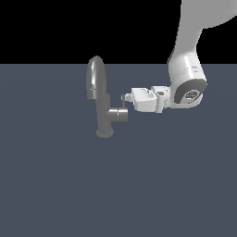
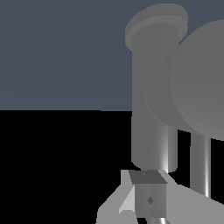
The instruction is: Turn on the faucet by rotating a designated handle.
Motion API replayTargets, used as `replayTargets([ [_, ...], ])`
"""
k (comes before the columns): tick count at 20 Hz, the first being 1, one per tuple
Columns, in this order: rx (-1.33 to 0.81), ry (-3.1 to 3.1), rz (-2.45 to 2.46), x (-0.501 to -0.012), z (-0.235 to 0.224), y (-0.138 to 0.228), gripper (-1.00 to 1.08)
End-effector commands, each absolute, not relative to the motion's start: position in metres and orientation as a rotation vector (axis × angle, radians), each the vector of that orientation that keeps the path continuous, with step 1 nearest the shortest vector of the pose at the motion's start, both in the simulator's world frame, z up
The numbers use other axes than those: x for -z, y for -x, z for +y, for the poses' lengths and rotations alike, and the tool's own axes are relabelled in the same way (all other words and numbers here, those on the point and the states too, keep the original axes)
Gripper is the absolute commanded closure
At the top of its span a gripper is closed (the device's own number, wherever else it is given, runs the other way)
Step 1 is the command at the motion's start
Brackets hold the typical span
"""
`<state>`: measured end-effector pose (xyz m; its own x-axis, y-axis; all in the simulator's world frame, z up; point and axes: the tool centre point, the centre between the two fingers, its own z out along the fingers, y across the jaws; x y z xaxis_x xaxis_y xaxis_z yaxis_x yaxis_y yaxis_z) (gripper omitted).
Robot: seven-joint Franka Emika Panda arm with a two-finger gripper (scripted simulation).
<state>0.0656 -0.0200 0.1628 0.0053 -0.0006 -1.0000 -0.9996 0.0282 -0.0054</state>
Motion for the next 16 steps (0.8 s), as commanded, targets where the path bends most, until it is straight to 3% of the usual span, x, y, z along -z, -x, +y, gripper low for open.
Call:
replayTargets([
  [1, -1.184, 1.191, 1.219, -0.164, -0.020, -0.059, 1.08],
  [16, -1.184, 1.191, 1.219, -0.172, -0.018, -0.021, 1.08],
])
